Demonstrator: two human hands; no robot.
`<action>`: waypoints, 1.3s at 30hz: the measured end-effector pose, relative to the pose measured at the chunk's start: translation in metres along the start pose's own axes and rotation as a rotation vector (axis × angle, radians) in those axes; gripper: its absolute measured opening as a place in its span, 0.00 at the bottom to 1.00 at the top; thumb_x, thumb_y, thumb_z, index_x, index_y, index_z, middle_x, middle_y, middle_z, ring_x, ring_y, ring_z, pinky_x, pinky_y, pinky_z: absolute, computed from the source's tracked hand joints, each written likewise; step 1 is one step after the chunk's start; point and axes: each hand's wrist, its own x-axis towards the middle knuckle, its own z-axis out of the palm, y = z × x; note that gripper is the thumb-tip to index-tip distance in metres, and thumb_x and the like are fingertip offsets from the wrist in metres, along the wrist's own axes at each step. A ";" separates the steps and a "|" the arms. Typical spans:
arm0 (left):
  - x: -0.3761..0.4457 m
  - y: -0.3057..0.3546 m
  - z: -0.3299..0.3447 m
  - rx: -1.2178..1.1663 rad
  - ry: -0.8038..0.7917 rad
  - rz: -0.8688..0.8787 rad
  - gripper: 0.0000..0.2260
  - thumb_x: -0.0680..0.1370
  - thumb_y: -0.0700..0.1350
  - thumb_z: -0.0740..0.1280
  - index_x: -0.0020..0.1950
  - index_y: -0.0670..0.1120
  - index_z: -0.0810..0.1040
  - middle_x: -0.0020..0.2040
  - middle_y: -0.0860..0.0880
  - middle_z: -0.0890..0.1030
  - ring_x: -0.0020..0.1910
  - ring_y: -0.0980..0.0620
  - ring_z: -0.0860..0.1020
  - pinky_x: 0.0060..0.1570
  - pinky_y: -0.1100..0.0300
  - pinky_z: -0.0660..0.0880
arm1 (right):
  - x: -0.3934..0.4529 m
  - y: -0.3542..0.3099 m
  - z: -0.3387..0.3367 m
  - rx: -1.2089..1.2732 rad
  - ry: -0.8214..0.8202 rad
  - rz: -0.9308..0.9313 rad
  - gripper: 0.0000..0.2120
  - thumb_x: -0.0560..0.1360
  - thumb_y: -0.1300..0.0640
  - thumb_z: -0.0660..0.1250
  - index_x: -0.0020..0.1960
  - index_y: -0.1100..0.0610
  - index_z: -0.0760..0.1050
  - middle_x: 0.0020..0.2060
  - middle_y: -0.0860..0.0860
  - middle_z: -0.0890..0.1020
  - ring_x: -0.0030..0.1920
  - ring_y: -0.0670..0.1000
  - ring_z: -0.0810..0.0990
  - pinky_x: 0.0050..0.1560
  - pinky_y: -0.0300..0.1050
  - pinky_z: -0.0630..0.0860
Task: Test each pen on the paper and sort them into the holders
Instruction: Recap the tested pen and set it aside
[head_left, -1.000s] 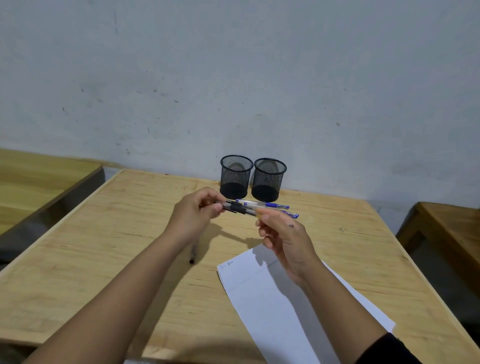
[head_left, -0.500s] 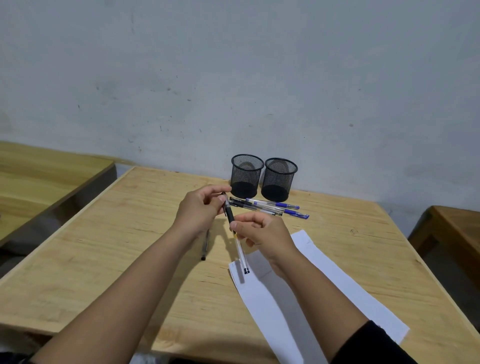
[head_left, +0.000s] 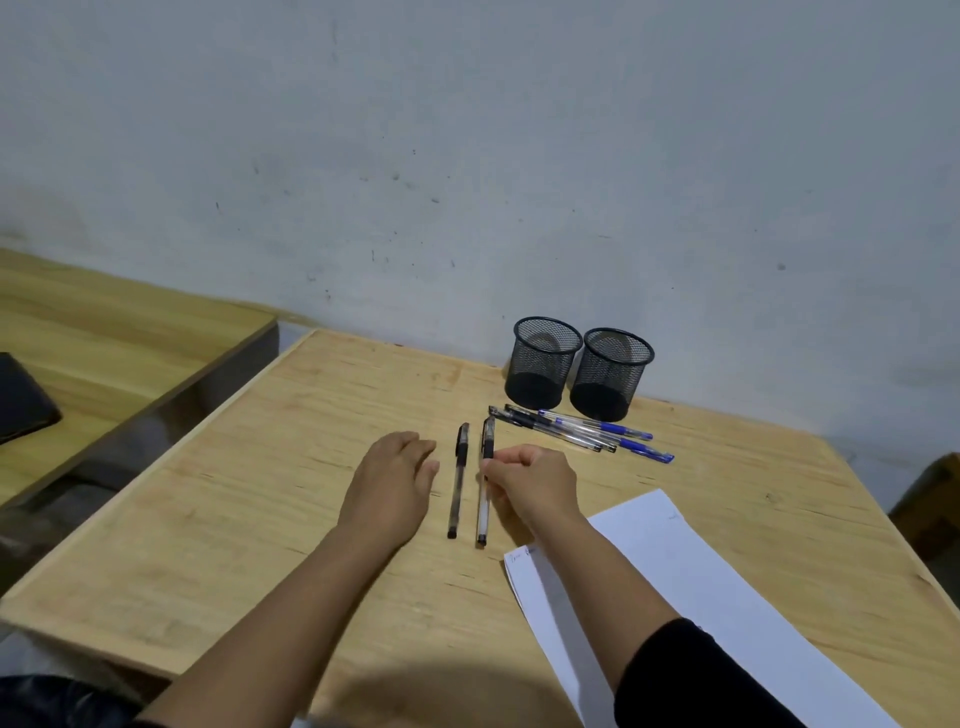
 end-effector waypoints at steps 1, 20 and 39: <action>-0.001 -0.001 0.002 0.014 0.017 0.008 0.16 0.79 0.49 0.58 0.66 0.47 0.72 0.68 0.46 0.71 0.70 0.48 0.64 0.69 0.53 0.63 | 0.002 0.002 0.004 -0.031 0.004 -0.005 0.02 0.70 0.57 0.72 0.42 0.55 0.81 0.38 0.52 0.84 0.38 0.49 0.81 0.42 0.41 0.78; 0.007 0.028 -0.002 0.028 0.063 0.084 0.15 0.80 0.45 0.56 0.64 0.43 0.73 0.65 0.44 0.74 0.66 0.47 0.68 0.63 0.56 0.66 | 0.021 0.012 -0.017 -0.860 0.046 -0.379 0.12 0.77 0.56 0.60 0.57 0.59 0.76 0.56 0.55 0.78 0.54 0.55 0.77 0.54 0.48 0.77; 0.055 0.100 0.049 0.299 -0.083 0.283 0.16 0.78 0.40 0.59 0.65 0.47 0.68 0.64 0.47 0.73 0.64 0.49 0.69 0.54 0.56 0.71 | 0.064 0.042 -0.078 -1.070 0.177 -0.464 0.12 0.67 0.58 0.74 0.50 0.58 0.79 0.47 0.53 0.80 0.50 0.53 0.77 0.45 0.40 0.75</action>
